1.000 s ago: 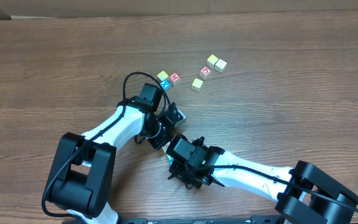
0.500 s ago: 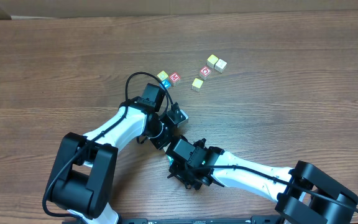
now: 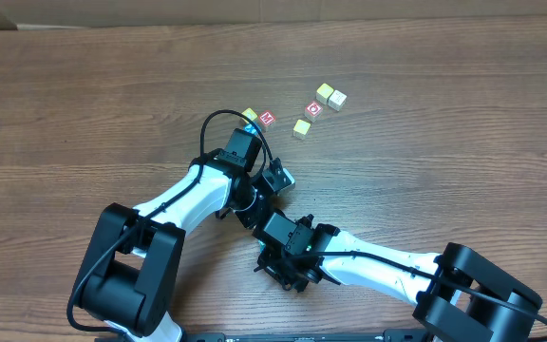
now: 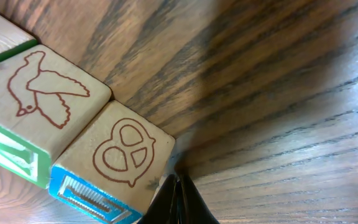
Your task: Flip 5 blocks
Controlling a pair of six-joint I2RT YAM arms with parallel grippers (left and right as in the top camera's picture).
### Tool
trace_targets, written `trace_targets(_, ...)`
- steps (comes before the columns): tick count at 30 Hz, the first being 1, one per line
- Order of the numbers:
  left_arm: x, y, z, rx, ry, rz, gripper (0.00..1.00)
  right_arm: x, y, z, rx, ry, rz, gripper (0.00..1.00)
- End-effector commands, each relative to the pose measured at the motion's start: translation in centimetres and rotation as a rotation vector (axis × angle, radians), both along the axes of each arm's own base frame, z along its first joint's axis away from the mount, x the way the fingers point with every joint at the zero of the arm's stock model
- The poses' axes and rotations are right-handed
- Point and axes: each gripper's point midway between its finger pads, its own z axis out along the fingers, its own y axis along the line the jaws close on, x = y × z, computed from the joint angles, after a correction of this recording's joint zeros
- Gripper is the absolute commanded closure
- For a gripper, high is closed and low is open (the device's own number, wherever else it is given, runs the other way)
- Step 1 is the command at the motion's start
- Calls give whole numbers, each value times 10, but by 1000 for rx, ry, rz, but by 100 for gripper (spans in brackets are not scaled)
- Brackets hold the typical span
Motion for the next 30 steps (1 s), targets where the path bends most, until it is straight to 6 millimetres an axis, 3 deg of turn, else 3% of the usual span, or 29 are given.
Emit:
trace_targets(1,-32,12,-39,91,100,-33,96,4,-4,-11,-34,-12,-17,96)
trace_targets(30,-17,10,-39,91,37,-30,96,0,-2,-11,-27,4,-18,96)
